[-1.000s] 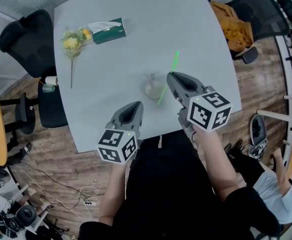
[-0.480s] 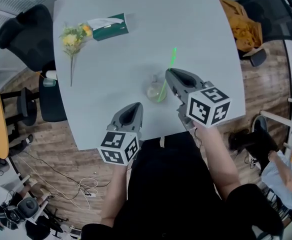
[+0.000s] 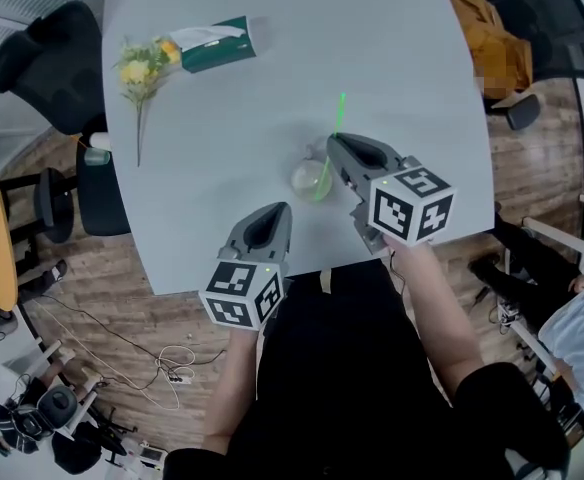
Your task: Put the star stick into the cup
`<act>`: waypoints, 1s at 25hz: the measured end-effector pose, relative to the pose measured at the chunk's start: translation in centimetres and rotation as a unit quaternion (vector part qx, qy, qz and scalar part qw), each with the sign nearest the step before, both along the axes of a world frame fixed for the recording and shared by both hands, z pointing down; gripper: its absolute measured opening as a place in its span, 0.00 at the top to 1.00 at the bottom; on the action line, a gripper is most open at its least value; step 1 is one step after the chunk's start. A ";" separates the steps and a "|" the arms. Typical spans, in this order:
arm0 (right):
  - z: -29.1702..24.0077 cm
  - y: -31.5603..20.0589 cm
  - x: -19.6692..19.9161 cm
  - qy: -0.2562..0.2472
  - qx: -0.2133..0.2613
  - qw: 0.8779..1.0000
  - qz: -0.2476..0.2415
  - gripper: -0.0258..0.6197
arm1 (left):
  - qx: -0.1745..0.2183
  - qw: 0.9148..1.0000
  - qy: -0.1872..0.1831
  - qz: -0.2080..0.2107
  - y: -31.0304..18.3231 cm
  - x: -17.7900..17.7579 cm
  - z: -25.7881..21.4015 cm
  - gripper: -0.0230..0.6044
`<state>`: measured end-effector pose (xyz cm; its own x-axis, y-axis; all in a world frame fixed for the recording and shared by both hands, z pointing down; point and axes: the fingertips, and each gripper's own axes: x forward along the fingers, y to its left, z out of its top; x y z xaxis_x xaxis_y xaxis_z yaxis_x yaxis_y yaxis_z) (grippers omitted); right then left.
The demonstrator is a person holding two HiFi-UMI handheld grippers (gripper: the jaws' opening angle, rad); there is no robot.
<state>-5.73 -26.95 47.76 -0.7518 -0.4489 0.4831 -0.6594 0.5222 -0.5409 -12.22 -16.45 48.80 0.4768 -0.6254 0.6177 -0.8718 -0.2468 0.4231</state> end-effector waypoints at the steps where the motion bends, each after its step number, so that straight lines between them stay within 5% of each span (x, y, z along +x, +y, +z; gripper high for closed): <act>1: 0.2 0.0 0.0 0.000 0.000 1.000 -0.001 0.92 | -0.002 1.000 0.002 -0.001 0.0 0.1 0.1 0.97; 25: 4.6 1.8 -0.6 0.016 -0.050 0.998 -0.015 0.92 | -0.021 1.000 0.000 -0.008 0.8 -0.1 1.3 0.97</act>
<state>-6.29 -25.11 52.36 -0.7473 -0.3743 0.5490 -0.6623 0.4867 -0.5696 -12.28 -15.68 50.08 0.4677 -0.6058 0.6436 -0.8751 -0.2152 0.4334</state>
